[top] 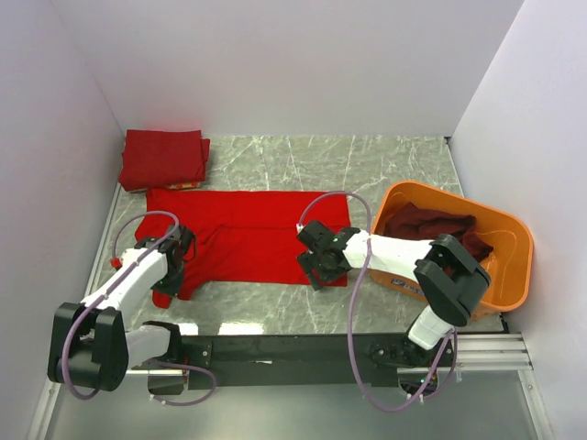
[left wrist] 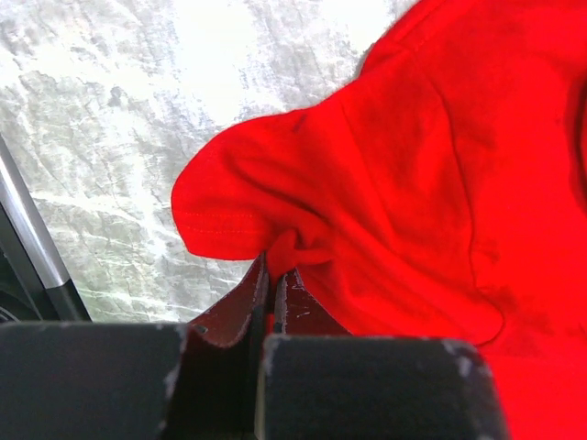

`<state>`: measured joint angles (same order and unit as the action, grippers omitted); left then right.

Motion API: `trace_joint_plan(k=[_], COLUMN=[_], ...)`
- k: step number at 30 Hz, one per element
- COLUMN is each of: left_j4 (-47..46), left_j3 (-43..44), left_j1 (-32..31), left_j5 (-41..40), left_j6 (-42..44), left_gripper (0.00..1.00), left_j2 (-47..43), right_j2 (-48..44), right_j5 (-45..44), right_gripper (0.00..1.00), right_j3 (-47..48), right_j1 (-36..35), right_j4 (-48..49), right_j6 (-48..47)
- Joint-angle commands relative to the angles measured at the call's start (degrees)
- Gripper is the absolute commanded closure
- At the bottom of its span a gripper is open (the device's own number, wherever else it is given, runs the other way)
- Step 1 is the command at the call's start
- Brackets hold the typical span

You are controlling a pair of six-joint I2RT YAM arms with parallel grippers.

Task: Fold and stack the t-shirts
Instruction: Fold the tshirt

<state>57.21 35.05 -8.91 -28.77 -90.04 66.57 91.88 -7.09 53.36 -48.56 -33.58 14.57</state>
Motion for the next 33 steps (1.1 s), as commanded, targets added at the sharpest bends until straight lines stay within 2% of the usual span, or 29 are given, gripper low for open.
trace_joint_plan(k=[1,7,11,14,15,19,22,23,28,29,31,33], left_j4=[-1.48,-1.14,-0.53,0.09,0.70,2.90,5.53,6.94,8.89,8.80,8.10,7.83], left_j3=[-0.85,-1.30,-1.47,-1.56,-1.65,-1.13,0.10,0.46,1.16,1.16,1.08,1.51], left_j1=[0.29,0.29,0.29,0.21,0.12,-0.14,-0.67,-0.93,-1.02,-1.11,-1.02,-1.11], left_j5=[0.55,3.37,4.69,5.92,6.27,7.41,7.51,7.24,6.27,6.97,7.33,7.42], left_j6=[2.50,3.38,3.64,2.94,1.55,-1.19,-3.03,-4.08,-4.97,-4.88,-4.27,-3.83], left_gripper=[0.99,0.99,0.99,0.99,0.99,0.99,0.99,0.99,0.99,0.99,0.99,0.99], left_j2=[-1.08,-2.84,-4.95,-7.23,-7.85,-11.45,-13.99,-14.62,-18.57,-18.75,-18.40,-17.53], right_j2=[1.03,-0.03,1.02,-0.03,-0.12,-1.08,-3.54,-4.76,-6.36,-6.53,-7.06,-7.85], right_j5=[-0.12,1.29,1.02,1.47,1.64,1.64,2.61,2.78,2.36,1.91,1.38,0.33], right_gripper=[0.21,0.27,0.40,0.42,0.49,0.54,0.64,0.72,0.82,0.91,1.00,1.00], right_j3=[1.40,-1.42,-2.38,-3.70,-3.88,-4.14,-5.28,-5.81,-5.03,-4.85,-4.59,-3.88], right_j1=[-0.49,-1.02,-0.93,-0.84,-0.93,-0.93,-1.02,-1.02,-1.02,-0.93,-1.02,-0.93], right_j4=[-0.52,0.27,-0.52,-0.26,-0.08,-0.60,-0.43,-0.69,-1.04,-1.31,-1.57,-1.57], right_j6=[1.87,5.46,7.66,8.55,8.72,9.25,9.60,9.86,9.16,9.16,8.90,8.46])
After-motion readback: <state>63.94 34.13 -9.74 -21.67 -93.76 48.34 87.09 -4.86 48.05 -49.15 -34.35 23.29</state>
